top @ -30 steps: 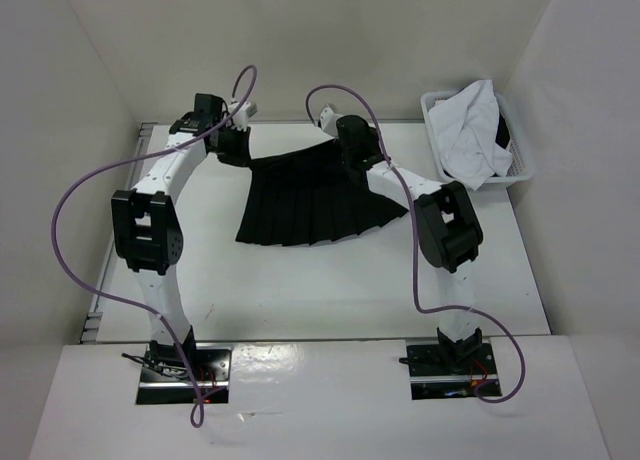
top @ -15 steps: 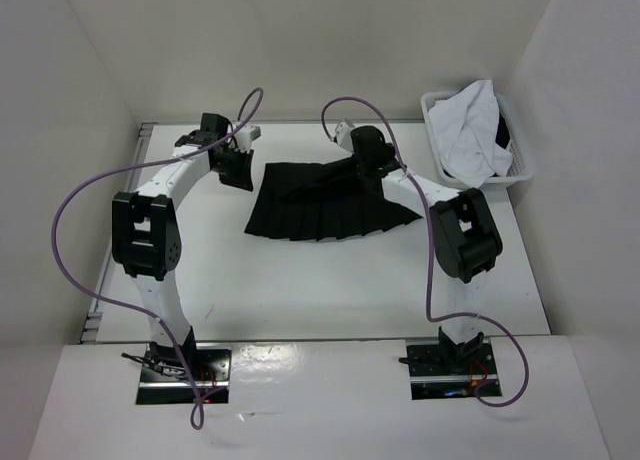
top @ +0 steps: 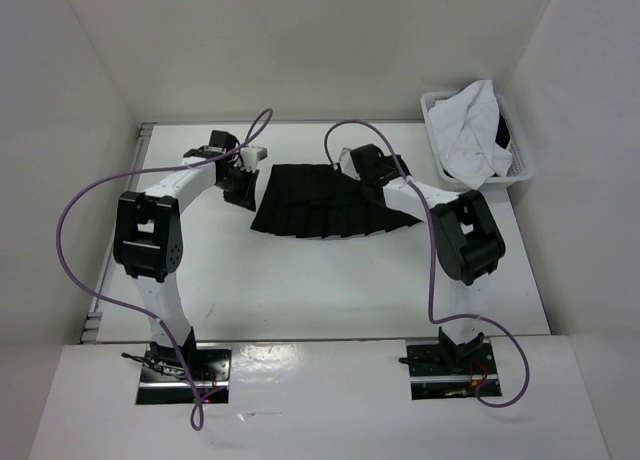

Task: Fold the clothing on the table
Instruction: Fold the skirt

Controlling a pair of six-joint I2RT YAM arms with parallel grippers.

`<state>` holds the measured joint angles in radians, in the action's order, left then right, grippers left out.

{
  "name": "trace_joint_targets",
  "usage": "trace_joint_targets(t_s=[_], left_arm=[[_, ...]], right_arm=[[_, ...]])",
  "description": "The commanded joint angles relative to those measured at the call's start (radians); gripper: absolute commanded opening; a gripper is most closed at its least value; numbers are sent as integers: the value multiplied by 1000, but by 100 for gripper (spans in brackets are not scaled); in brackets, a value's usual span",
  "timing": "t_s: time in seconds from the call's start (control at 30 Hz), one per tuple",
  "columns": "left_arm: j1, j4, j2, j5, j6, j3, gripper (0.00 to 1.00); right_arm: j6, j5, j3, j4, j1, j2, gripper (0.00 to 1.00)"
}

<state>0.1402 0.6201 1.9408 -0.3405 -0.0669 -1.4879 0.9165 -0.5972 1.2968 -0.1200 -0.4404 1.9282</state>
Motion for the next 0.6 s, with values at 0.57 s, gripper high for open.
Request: trace_joint_targets(t_s=[0.57], left_arm=[[-1, -39, -62, 12, -10, 90, 0]], right_arm=[[-110, 53, -113, -198, -47, -81, 0]])
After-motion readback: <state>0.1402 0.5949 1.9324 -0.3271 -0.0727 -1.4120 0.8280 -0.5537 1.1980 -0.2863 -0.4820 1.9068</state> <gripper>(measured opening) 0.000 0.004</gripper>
